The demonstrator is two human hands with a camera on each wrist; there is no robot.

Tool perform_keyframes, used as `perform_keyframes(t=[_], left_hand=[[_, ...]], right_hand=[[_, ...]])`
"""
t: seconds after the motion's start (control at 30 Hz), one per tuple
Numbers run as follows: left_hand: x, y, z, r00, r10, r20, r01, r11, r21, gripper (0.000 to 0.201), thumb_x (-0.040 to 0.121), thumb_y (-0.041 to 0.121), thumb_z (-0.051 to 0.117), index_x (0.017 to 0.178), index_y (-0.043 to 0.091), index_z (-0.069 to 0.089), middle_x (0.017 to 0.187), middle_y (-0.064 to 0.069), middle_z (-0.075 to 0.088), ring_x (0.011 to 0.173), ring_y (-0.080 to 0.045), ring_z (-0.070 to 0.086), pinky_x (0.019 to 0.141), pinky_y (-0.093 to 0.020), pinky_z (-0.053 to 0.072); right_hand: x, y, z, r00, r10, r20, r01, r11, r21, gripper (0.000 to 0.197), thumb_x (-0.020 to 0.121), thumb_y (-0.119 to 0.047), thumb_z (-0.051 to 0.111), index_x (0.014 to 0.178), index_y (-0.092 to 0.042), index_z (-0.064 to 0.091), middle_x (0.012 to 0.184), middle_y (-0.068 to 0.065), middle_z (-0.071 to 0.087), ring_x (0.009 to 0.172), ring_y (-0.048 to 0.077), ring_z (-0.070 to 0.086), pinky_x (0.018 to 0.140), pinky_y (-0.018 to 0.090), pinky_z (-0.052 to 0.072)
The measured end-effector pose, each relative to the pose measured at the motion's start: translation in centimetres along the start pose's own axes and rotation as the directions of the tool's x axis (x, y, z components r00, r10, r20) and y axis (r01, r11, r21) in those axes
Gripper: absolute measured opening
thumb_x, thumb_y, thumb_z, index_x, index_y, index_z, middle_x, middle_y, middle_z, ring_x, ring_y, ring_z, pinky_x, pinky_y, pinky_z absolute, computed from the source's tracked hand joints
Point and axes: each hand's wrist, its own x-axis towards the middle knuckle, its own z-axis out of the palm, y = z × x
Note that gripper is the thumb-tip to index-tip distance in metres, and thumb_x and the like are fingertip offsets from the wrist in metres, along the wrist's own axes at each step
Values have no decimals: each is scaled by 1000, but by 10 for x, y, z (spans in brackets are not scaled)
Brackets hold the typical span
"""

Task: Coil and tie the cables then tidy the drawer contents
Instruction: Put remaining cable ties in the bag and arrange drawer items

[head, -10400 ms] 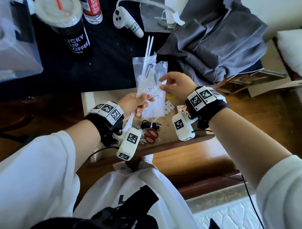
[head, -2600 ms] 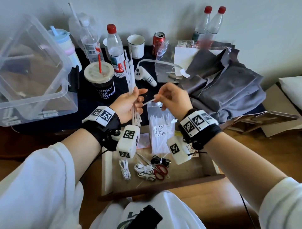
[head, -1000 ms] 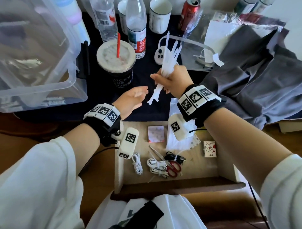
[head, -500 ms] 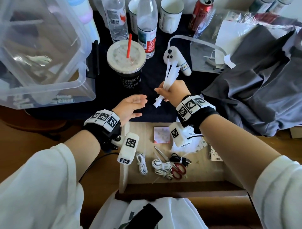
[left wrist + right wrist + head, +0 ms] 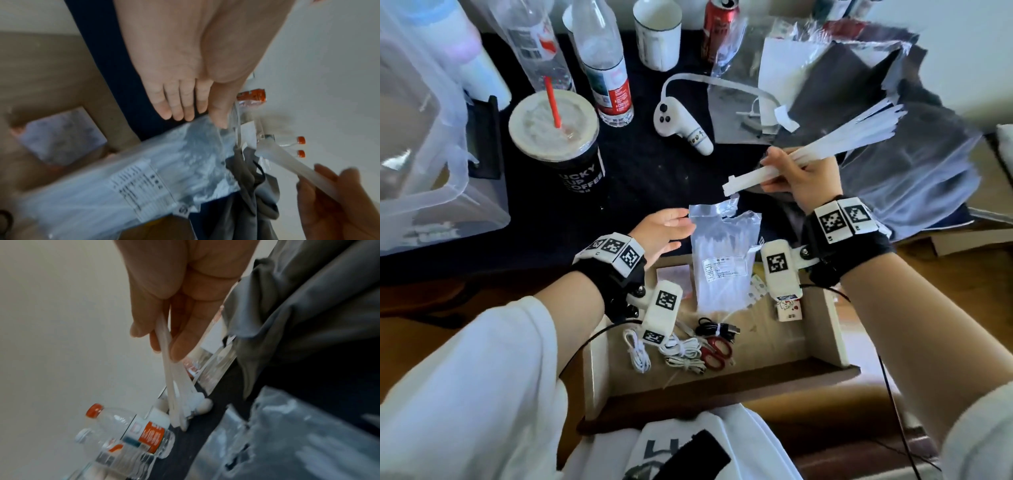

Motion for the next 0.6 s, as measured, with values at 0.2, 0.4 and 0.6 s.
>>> perform_keyframes(t=[0.2, 0.4, 0.6], left_hand=[[18, 1, 35, 998, 48, -28, -48, 999, 21, 34, 95, 28, 54, 127, 19, 54, 125, 2, 58, 114, -13, 52, 102, -37, 35], [19, -2, 44, 996, 78, -37, -77, 997, 18, 22, 98, 37, 42, 109, 28, 59, 114, 8, 62, 115, -15, 53, 93, -32, 36], [17, -8, 44, 995, 90, -43, -91, 996, -24, 30, 99, 41, 36, 113, 27, 60, 119, 5, 63, 118, -16, 53, 99, -35, 35]], right_hand=[[-8, 25, -40, 999, 12, 36, -13, 999, 41, 13, 86, -12, 64, 74, -7, 65, 57, -4, 67, 53, 12, 63, 56, 24, 57], [-9, 39, -37, 974, -16, 224, 5, 999, 47, 14, 88, 1, 58, 78, -9, 60, 59, -9, 67, 62, 4, 66, 60, 15, 53], [-10, 45, -33, 942, -67, 330, 65, 998, 16, 6, 74, -14, 60, 79, -13, 64, 71, -3, 65, 67, 2, 65, 63, 14, 52]])
